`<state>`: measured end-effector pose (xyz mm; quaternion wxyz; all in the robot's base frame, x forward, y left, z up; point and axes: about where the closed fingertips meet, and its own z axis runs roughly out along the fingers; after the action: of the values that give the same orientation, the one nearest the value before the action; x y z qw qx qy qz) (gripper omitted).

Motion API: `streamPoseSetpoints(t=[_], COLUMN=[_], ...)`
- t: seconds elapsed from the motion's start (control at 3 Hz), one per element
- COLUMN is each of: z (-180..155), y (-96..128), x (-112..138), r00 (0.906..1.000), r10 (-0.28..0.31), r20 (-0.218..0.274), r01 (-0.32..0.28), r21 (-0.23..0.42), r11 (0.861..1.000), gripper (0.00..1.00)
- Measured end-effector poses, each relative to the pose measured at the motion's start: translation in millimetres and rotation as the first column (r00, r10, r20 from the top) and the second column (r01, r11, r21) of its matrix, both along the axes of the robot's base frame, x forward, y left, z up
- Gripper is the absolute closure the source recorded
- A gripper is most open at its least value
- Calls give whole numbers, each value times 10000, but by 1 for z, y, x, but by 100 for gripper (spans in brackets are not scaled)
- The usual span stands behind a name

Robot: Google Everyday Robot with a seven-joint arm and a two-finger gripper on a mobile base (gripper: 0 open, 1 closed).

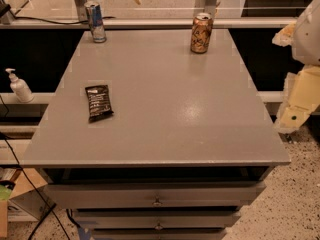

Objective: Move orange can near redbull can

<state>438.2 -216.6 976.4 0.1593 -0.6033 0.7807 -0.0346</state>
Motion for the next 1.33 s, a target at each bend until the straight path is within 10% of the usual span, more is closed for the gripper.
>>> streamPoseSetpoints(t=[0.67, 1.33], z=[3, -6], y=[3, 11], x=[4, 74], r00=[9996, 9961], r10=[86, 202], r20=[251, 863], r01=[-90, -303], r21=[149, 1177], r11=[9998, 9926], gripper=[0, 0])
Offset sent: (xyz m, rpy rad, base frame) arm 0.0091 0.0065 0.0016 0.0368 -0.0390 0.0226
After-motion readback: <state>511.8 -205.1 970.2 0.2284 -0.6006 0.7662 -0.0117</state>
